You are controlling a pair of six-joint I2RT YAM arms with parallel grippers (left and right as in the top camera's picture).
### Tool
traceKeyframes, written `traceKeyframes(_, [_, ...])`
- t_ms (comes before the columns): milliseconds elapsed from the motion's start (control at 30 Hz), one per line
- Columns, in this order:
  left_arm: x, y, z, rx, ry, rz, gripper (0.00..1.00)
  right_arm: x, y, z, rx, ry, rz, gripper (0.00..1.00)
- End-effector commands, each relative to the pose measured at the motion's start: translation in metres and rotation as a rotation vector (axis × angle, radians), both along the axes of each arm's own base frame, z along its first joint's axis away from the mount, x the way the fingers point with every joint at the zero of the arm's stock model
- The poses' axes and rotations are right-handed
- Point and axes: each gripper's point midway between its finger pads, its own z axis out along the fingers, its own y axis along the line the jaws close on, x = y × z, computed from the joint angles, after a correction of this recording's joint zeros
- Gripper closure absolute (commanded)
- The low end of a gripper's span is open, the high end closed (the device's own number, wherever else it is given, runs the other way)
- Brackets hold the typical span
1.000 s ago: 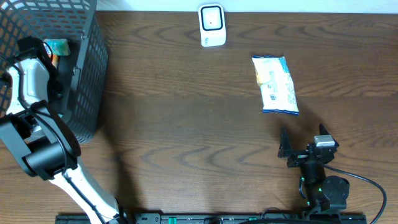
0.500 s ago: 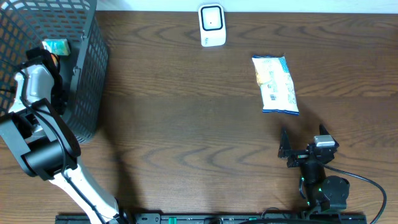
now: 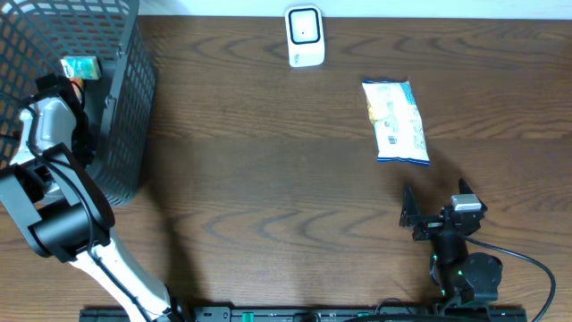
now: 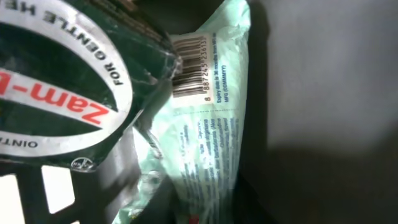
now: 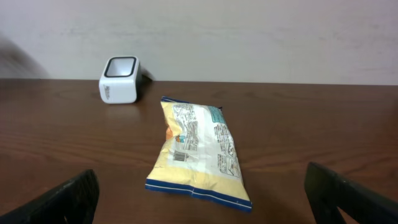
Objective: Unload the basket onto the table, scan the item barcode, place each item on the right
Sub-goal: 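Lift the green packet and carry it toward the scanner with the left gripper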
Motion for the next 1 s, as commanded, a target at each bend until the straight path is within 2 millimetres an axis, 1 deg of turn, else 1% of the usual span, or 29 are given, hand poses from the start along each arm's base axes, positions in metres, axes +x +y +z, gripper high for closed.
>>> traceKeyframes(0, [-0.001,-0.017,-0.018,-0.101,-0.007,0.004,0.92,0.0,0.002,0.0,-0.011,-0.001,0.01,0.01])
traceKeyframes(100, [0.009,-0.013,-0.002,-0.088,-0.033,-0.055,0.92,0.0,0.002,0.0,-0.011,-0.001,0.01,0.01])
traceKeyframes(167, [0.018,-0.01,0.016,-0.066,-0.07,-0.09,0.93,0.0,0.002,0.0,-0.011,-0.001,0.01,0.01])
traceKeyframes(233, [0.028,-0.008,0.043,-0.034,-0.137,-0.102,0.93,0.0,0.002,0.0,-0.011,-0.001,0.01,0.01])
traceKeyframes(300, [0.041,-0.011,0.07,-0.022,-0.24,-0.125,0.93,0.0,0.002,0.0,-0.011,-0.001,0.01,0.01])
traceKeyframes(400, [0.069,-0.022,0.116,-0.032,-0.435,-0.229,0.93,0.0,0.002,0.0,-0.011,-0.001,0.01,0.01])
traceKeyframes(467, [0.084,-0.031,0.152,-0.033,-0.574,-0.296,0.92,0.0,0.002,0.0,-0.011,-0.001,0.01,0.01])
traceKeyframes(533, [0.091,-0.038,0.181,-0.023,-0.676,-0.33,0.93,0.0,0.002,0.0,-0.011,-0.001,0.01,0.01])
traceKeyframes(600, [0.094,-0.044,0.211,-0.007,-0.764,-0.362,0.93,0.0,0.002,0.0,-0.011,-0.001,0.01,0.01])
traceKeyframes(667, [0.094,-0.054,0.234,-0.015,-0.836,-0.397,0.93,0.0,0.002,0.0,-0.011,-0.001,0.01,0.01])
traceKeyframes(733, [0.095,-0.07,0.255,-0.051,-0.911,-0.453,0.93,0.0,0.002,0.0,-0.011,-0.001,0.01,0.01])
traceKeyframes(800, [0.097,-0.088,0.271,-0.084,-0.959,-0.564,0.92,0.0,0.002,0.0,-0.011,-0.001,0.01,0.01])
traceKeyframes(900, [0.1,-0.128,0.297,-0.17,-1.057,-0.819,0.93,0.0,0.002,0.0,-0.011,-0.001,0.01,0.01])
traceKeyframes(967, [0.098,-0.16,0.316,-0.243,-1.135,-1.022,0.93,0.0,0.002,0.0,-0.011,-0.001,0.01,0.01])
